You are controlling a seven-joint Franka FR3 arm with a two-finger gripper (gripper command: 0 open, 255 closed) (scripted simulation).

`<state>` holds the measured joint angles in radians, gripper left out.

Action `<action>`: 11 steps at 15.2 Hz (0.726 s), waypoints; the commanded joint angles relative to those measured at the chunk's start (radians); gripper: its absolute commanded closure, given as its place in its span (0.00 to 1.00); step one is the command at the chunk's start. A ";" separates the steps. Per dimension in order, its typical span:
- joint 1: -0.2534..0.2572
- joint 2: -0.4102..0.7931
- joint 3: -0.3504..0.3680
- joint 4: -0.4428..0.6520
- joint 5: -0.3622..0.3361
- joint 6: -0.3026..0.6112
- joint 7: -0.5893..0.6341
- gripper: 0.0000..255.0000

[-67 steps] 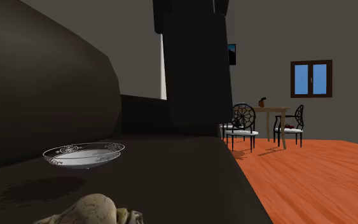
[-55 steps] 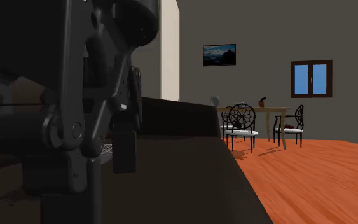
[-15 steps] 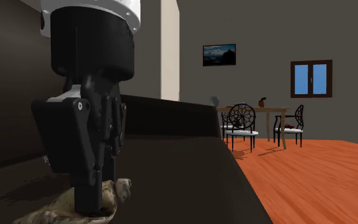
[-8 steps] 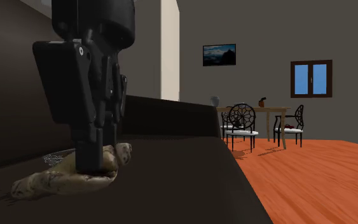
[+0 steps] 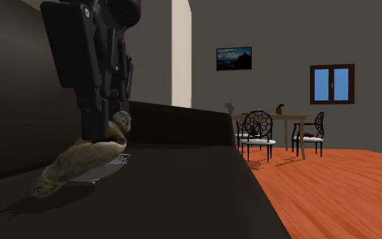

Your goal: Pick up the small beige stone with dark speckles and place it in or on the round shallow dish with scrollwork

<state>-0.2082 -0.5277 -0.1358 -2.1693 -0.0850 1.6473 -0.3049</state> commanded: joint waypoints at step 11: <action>-0.049 0.381 -0.179 0.353 0.023 0.035 -0.243 1.00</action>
<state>-0.2519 -0.1983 -0.2980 -1.8679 -0.0729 1.6823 -0.5214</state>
